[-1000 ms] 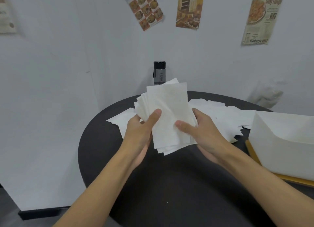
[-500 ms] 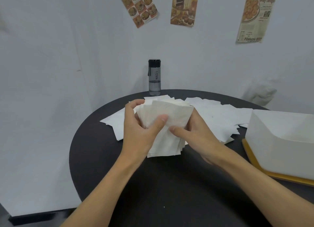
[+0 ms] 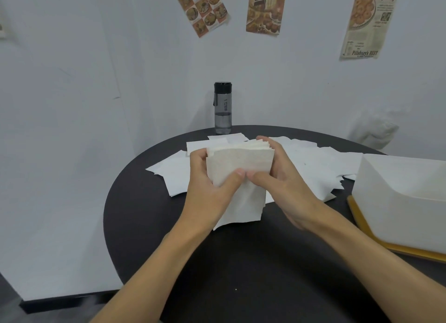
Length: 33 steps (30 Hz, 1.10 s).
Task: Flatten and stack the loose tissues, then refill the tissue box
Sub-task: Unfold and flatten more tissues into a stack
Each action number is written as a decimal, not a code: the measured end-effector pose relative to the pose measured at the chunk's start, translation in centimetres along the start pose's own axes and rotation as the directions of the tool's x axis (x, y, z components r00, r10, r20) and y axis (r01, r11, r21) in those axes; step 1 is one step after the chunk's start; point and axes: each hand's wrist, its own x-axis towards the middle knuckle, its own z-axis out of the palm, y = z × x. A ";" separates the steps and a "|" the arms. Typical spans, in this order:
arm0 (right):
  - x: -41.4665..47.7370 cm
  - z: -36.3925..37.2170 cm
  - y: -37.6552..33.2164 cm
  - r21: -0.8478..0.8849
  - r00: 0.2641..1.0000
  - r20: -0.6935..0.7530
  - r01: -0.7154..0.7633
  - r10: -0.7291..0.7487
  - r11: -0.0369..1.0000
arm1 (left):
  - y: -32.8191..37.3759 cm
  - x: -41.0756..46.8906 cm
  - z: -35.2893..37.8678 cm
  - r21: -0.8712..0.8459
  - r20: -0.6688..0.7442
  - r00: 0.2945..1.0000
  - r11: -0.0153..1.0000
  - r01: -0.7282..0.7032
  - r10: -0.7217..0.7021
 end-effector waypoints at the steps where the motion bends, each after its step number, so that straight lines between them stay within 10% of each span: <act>1: 0.0 0.0 0.1 -0.002 1.000 0.011 0.004 -0.004 1.000 | -0.1 -0.1 0.1 0.024 0.006 1.000 1.000 0.017 -0.017; 26: 0.3 -0.4 -0.7 -0.032 0.996 -0.087 0.020 -0.023 0.999 | -0.6 -0.6 -0.5 0.163 0.034 0.993 0.981 0.103 -0.109; 33: 0.2 -3.8 -2.6 -0.295 0.993 0.101 0.086 -0.059 0.952 | 4.3 1.9 -3.2 0.618 0.455 0.891 0.725 -0.304 -0.015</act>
